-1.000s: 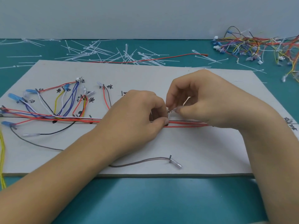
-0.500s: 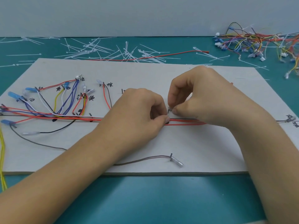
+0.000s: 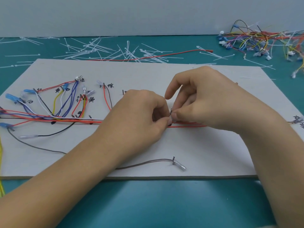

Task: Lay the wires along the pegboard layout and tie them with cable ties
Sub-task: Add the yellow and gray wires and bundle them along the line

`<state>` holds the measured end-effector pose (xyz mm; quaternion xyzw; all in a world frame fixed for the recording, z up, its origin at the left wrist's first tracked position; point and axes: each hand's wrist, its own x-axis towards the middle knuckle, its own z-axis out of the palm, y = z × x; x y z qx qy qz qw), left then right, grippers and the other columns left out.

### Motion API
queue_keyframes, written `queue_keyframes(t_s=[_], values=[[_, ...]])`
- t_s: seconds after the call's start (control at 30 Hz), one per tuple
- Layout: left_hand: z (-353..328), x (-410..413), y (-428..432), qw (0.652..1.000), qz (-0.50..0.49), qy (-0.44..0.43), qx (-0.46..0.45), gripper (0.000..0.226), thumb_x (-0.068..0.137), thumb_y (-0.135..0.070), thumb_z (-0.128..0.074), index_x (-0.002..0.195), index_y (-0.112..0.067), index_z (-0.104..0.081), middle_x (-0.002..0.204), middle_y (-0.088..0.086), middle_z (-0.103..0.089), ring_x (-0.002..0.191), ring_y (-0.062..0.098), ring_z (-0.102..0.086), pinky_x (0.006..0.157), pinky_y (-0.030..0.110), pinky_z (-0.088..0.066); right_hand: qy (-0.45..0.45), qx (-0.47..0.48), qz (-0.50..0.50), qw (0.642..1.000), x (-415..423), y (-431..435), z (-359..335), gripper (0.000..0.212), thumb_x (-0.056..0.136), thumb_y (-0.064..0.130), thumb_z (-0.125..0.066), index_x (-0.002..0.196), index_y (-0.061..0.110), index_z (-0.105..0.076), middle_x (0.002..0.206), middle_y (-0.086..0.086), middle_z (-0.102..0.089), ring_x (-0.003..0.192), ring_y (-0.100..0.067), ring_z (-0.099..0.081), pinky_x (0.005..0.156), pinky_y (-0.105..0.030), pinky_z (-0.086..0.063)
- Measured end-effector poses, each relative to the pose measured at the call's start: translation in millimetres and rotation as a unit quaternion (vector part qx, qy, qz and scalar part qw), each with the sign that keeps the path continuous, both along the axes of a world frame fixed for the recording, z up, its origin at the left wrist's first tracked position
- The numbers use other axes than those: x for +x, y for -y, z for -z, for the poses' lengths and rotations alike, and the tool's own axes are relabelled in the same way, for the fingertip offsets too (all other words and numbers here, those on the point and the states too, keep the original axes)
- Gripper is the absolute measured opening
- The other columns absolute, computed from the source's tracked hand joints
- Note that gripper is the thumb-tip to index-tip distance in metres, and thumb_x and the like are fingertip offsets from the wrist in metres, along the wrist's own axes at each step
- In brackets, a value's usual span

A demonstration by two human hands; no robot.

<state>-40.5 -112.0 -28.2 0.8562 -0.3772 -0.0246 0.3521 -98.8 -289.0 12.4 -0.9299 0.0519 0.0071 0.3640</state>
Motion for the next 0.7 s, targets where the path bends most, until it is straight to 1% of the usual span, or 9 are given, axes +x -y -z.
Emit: queue_keyframes(t_s=[0.13, 0.23, 0.3, 0.37, 0.43, 0.5, 0.6, 0.67, 0.7], values=[[-2.3, -1.0, -0.9, 1.0, -0.002, 0.007, 0.005, 0.006, 0.084, -0.027, -0.08, 0.079, -0.026, -0.078, 0.071, -0.01, -0.07, 0.068, 0.005, -0.063, 0.067, 0.029, -0.053, 0.026, -0.015, 0.028, 0.999, 0.6, 0.4, 2.8, 0.031, 0.069, 0.017, -0.084, 0.09, 0.034, -0.069, 0.088, 0.015, -0.073, 0.066, -0.009, -0.071, 0.058, -0.028, -0.053], [-9.4, -0.6, -1.9, 1.0, 0.002, 0.016, 0.026, 0.004, 0.083, -0.03, -0.082, 0.081, -0.027, -0.079, 0.07, -0.013, -0.071, 0.069, 0.003, -0.064, 0.069, 0.025, -0.052, 0.022, -0.025, 0.023, 0.999, 3.0, -1.3, 3.8, 0.023, 0.076, 0.009, -0.071, 0.085, 0.03, -0.07, 0.078, 0.014, -0.075, 0.065, -0.008, -0.07, 0.062, -0.034, -0.058], [-15.7, 0.6, -3.3, 0.999, 0.002, 0.02, 0.048, 0.003, 0.083, -0.032, -0.081, 0.084, -0.03, -0.079, 0.071, -0.015, -0.071, 0.072, 0.001, -0.065, 0.073, 0.029, -0.054, 0.02, -0.023, 0.025, 0.999, 3.7, -2.8, 4.7, 0.019, 0.077, 0.011, -0.067, 0.083, 0.028, -0.072, 0.073, 0.012, -0.074, 0.066, -0.008, -0.07, 0.067, -0.039, -0.062], [-21.9, 2.9, -6.8, 0.997, 0.005, 0.025, 0.075, 0.005, 0.085, -0.028, -0.079, 0.089, -0.032, -0.079, 0.074, -0.018, -0.072, 0.075, -0.001, -0.067, 0.074, 0.027, -0.056, 0.026, -0.029, 0.03, 0.999, 4.7, -3.4, 5.9, 0.016, 0.078, 0.014, -0.066, 0.082, 0.028, -0.073, 0.072, 0.011, -0.074, 0.068, -0.009, -0.071, 0.07, -0.04, -0.062], [-28.0, 5.2, -11.5, 0.996, 0.019, 0.017, 0.091, 0.015, 0.087, -0.021, -0.077, 0.095, -0.033, -0.08, 0.078, -0.02, -0.074, 0.077, -0.004, -0.068, 0.077, 0.018, -0.056, 0.043, -0.039, 0.042, 0.997, 5.8, -2.5, 6.7, 0.017, 0.08, 0.013, -0.065, 0.08, 0.028, -0.072, 0.072, 0.011, -0.073, 0.069, -0.008, -0.07, 0.069, -0.037, -0.061], [-35.5, 6.4, -17.2, 0.996, 0.034, 0.003, 0.077, 0.021, 0.087, -0.017, -0.076, 0.099, -0.034, -0.08, 0.081, -0.023, -0.074, 0.083, -0.009, -0.067, 0.078, 0.01, -0.053, 0.059, -0.043, 0.057, 0.996, 6.5, -1.4, 7.3, 0.018, 0.082, 0.012, -0.064, 0.08, 0.028, -0.072, 0.071, 0.01, -0.073, 0.068, -0.007, -0.07, 0.068, -0.034, -0.06], [-43.4, 10.9, -31.5, 0.998, 0.054, 0.004, 0.044, 0.019, 0.086, -0.023, -0.075, 0.098, -0.037, -0.079, 0.086, -0.03, -0.074, 0.088, -0.014, -0.067, 0.081, 0.013, -0.055, 0.065, -0.054, 0.056, 0.995, 6.5, -1.9, 7.9, 0.018, 0.083, 0.013, -0.063, 0.079, 0.028, -0.073, 0.07, 0.014, -0.071, 0.065, -0.002, -0.065, 0.059, -0.022, -0.053], [-46.1, 19.4, -47.3, 0.998, 0.054, 0.017, 0.032, 0.017, 0.083, -0.032, -0.072, 0.096, -0.04, -0.078, 0.089, -0.036, -0.072, 0.086, -0.014, -0.069, 0.079, 0.017, -0.054, 0.058, -0.049, 0.028, 0.997, 4.8, -3.4, 6.4, 0.019, 0.083, 0.014, -0.064, 0.078, 0.028, -0.074, 0.073, 0.017, -0.07, 0.064, -0.001, -0.062, 0.051, -0.011, -0.045], [-47.0, 25.0, -56.9, 0.998, 0.047, 0.026, 0.036, 0.02, 0.08, -0.035, -0.07, 0.097, -0.043, -0.077, 0.089, -0.036, -0.072, 0.084, -0.012, -0.07, 0.077, 0.02, -0.055, 0.054, -0.046, 0.009, 0.997, 3.4, -3.9, 5.1, 0.018, 0.083, 0.014, -0.065, 0.077, 0.028, -0.075, 0.073, 0.017, -0.069, 0.063, -0.001, -0.061, 0.05, -0.01, -0.043]])
